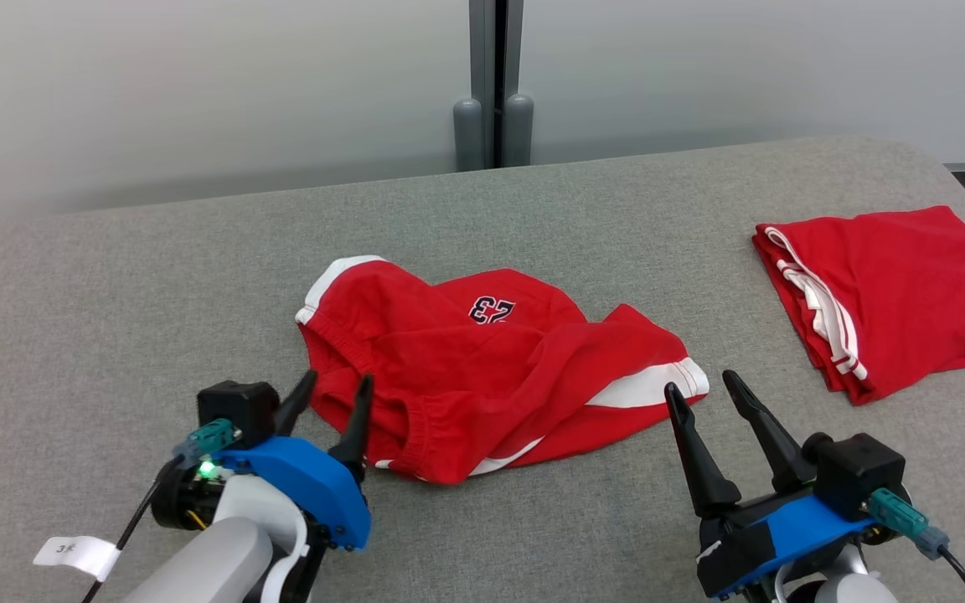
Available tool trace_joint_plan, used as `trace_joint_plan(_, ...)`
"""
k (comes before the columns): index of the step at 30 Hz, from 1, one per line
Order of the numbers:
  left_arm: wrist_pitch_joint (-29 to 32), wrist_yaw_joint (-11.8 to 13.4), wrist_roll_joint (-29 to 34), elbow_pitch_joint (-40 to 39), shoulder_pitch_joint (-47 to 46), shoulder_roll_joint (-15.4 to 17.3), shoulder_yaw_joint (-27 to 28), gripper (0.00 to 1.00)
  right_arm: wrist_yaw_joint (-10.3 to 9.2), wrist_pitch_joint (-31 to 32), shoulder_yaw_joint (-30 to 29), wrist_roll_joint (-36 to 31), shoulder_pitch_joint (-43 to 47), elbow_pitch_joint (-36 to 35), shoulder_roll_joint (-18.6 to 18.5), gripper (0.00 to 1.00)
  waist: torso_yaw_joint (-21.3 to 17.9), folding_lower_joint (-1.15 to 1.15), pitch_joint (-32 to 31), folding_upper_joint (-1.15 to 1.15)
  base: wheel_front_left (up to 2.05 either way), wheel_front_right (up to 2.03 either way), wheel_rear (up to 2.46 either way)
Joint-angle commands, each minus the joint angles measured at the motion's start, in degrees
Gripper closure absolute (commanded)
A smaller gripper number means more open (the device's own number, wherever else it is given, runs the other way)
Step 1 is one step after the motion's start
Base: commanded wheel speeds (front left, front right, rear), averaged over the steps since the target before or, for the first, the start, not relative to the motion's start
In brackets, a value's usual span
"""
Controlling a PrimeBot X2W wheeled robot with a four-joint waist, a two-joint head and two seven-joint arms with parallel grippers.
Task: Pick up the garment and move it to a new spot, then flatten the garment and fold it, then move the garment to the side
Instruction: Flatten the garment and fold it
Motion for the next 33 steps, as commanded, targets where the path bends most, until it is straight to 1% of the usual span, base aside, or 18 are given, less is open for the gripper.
trace_joint_plan(1,2.1,-1.1,-0.8,-2.0,0.8,0.2,-0.9,0.00,0.03,0.1,0.0,0.0,0.8,-0.2,0.0,0.00,0.1,0.00,-0.1,0.00,0.00,0.00,0.00)
trace_joint_plan(4,7.7,-2.6,-3.4,-4.9,1.5,-0.4,-2.8,0.00,0.03,0.1,0.1,0.0,0.8,-0.4,0.0,0.00,0.2,0.00,-0.2,0.00,0.00,0.00,0.00)
trace_joint_plan(8,14.1,-2.0,-4.9,-5.2,0.2,-0.9,-4.8,0.00,0.03,0.3,0.8,0.2,0.2,-0.5,0.0,0.00,-0.4,0.00,0.1,0.00,0.00,0.00,0.00)
trace_joint_plan(10,16.0,-1.6,-5.1,-4.3,-0.7,-1.2,-5.3,0.00,0.02,0.2,1.0,0.5,-0.2,-0.4,0.0,0.00,-1.0,0.00,0.3,0.00,0.00,0.00,0.00)
trace_joint_plan(13,17.1,-1.1,-5.3,-2.6,-1.8,-2.0,-5.2,0.00,0.03,-0.3,1.0,0.7,-0.3,-0.3,0.0,0.00,-1.9,0.00,0.8,0.00,0.00,0.00,0.00)
trace_joint_plan(16,18.4,-1.8,-6.3,-0.8,-2.8,-2.8,-5.0,0.00,0.03,-0.5,0.7,0.8,-0.2,-0.1,0.0,0.00,-2.7,0.00,1.4,0.00,0.00,0.00,0.00)
trace_joint_plan(17,18.9,-2.2,-6.8,-0.2,-3.1,-3.0,-4.9,0.29,0.03,-0.6,0.7,0.9,-0.3,0.0,0.0,0.00,-2.9,0.00,1.6,0.00,0.00,0.00,0.00)
trace_joint_plan(18,19.1,-2.5,-7.4,0.4,-3.3,-3.3,-4.5,0.51,0.03,-0.8,0.7,1.1,-0.3,0.1,0.0,0.00,-3.2,0.00,1.8,0.00,0.00,0.00,0.00)
trace_joint_plan(19,19.1,-2.6,-7.6,1.0,-3.6,-3.4,-4.3,0.97,0.03,-0.9,0.7,1.1,-0.4,0.2,0.0,0.00,-3.4,0.00,1.9,0.00,0.00,0.00,0.00)
trace_joint_plan(20,18.7,-2.8,-7.9,1.5,-3.9,-3.4,-3.9,1.00,0.03,-1.1,0.8,1.3,-0.6,0.3,0.0,0.00,-3.7,0.00,2.1,0.00,0.00,0.00,0.00)
trace_joint_plan(21,18.0,-3.1,-8.5,1.9,-3.9,-3.7,-3.2,1.00,0.03,-1.1,0.7,1.3,-0.7,0.3,0.0,0.00,-3.8,0.00,2.2,0.00,0.00,0.00,0.00)
trace_joint_plan(23,14.6,-3.1,-9.4,2.4,-4.1,-4.2,-0.5,1.00,0.03,-1.5,0.6,1.2,-0.9,0.4,0.0,0.00,-4.1,0.00,2.5,0.00,0.00,0.00,0.00)
trace_joint_plan(28,6.7,-1.3,-10.0,4.5,-3.9,-3.4,4.9,1.00,0.03,-1.7,0.2,1.0,-1.0,0.5,0.0,0.00,-4.0,0.00,3.1,0.00,0.00,0.00,0.00)
trace_joint_plan(31,4.5,-0.1,-10.1,6.3,-4.3,-2.7,6.9,1.00,0.03,-1.8,0.2,0.9,-1.1,0.6,0.0,0.00,-3.8,0.00,3.5,0.00,0.00,0.00,0.00)
trace_joint_plan(33,4.1,0.5,-9.7,7.8,-4.8,-1.9,7.4,1.00,0.03,-1.7,0.4,0.9,-1.4,0.6,0.0,0.00,-3.7,0.00,3.7,0.00,0.00,0.00,0.00)
